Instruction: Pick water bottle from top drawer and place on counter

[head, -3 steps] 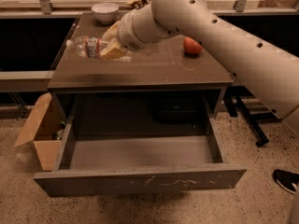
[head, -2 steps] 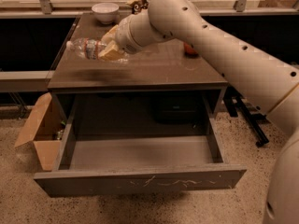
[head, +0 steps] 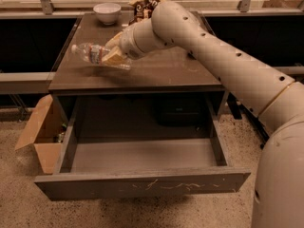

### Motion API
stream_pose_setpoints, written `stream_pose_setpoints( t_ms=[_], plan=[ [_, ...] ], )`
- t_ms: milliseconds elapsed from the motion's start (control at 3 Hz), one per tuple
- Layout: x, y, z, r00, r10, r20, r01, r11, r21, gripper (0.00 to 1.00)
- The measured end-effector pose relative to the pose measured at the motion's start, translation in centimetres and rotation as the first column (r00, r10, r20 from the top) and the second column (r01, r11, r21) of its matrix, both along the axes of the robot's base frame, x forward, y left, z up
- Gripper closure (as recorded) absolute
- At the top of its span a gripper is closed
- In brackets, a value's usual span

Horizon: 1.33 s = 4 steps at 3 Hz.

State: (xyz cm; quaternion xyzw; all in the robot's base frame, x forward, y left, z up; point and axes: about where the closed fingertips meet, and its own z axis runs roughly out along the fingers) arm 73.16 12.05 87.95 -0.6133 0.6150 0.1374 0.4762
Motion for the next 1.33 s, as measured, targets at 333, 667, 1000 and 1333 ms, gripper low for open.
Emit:
stream_pose_setpoints(
  t_ms=[333, 667, 1000, 1333],
  plan=[
    [0.4, -0.1, -0.6, 0.9999, -0.009, -0.007, 0.009, 1.0, 0.015, 0.34],
    [0.5, -0.2, -0.7, 0.9999, -0.012, -0.003, 0.012, 1.0, 0.022, 0.11],
    [0.3, -0.6, -0.3, 0.9998, -0.02, 0.009, 0.02, 0.999, 0.027, 0.0],
    [-0.9, -1.5, 2.4, 0.9955, -0.038, 0.087, 0.034, 0.999, 0.041, 0.0]
  ],
)
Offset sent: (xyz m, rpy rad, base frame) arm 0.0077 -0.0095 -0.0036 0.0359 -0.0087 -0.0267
